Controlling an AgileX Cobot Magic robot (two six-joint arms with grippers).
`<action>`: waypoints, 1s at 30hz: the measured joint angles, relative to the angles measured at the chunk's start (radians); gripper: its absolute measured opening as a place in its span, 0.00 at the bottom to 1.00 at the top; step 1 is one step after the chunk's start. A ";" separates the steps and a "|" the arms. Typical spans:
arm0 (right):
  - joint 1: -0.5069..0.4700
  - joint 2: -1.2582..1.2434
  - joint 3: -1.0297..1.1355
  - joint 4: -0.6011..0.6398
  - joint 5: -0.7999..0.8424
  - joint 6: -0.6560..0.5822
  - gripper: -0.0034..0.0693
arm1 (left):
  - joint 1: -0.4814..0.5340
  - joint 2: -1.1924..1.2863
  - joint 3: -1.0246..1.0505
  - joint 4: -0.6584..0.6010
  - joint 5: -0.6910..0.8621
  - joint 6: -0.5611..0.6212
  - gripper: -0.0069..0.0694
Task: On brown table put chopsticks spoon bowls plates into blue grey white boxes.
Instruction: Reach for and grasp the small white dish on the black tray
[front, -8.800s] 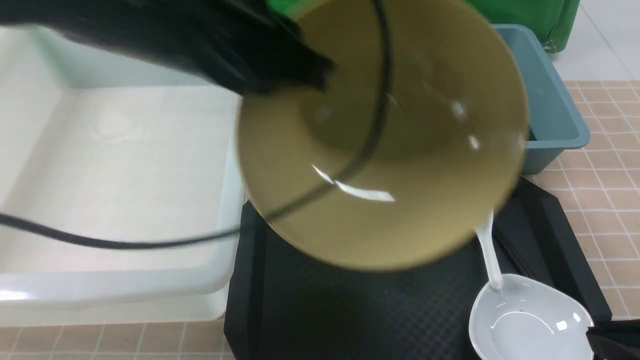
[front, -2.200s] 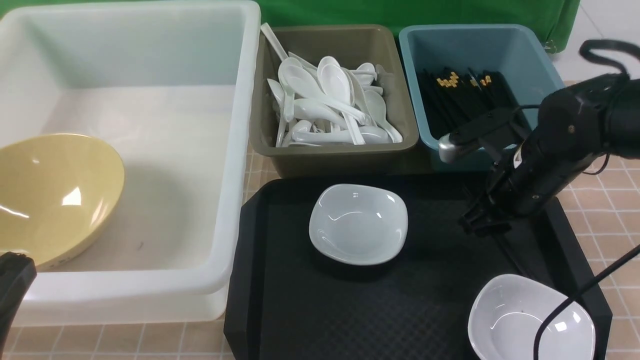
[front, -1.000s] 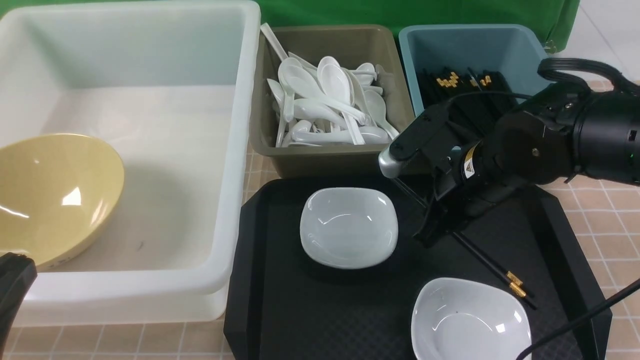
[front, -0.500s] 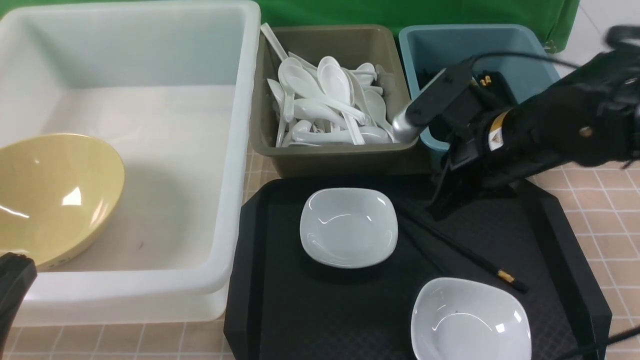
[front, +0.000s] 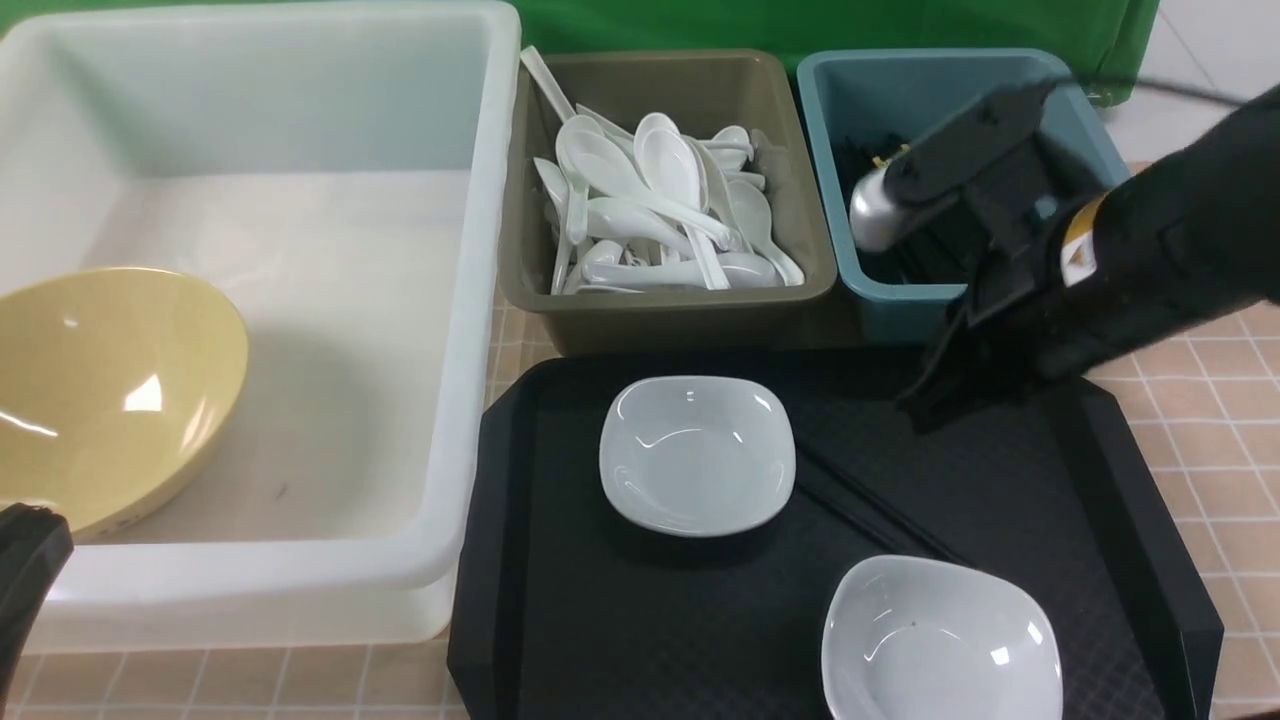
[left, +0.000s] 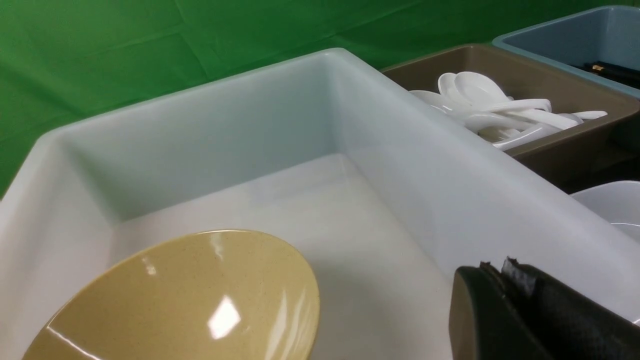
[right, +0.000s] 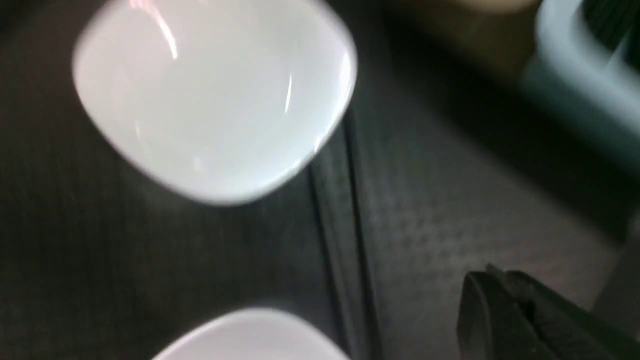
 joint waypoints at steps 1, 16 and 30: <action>0.000 0.027 0.000 0.001 0.002 0.004 0.13 | 0.000 0.000 0.000 -0.002 0.000 0.000 0.09; 0.004 0.325 0.000 0.004 -0.097 -0.033 0.55 | 0.000 0.000 0.000 -0.003 0.000 0.000 0.09; 0.004 0.324 -0.002 0.011 -0.138 -0.003 0.10 | 0.000 0.000 0.000 -0.003 0.001 0.000 0.09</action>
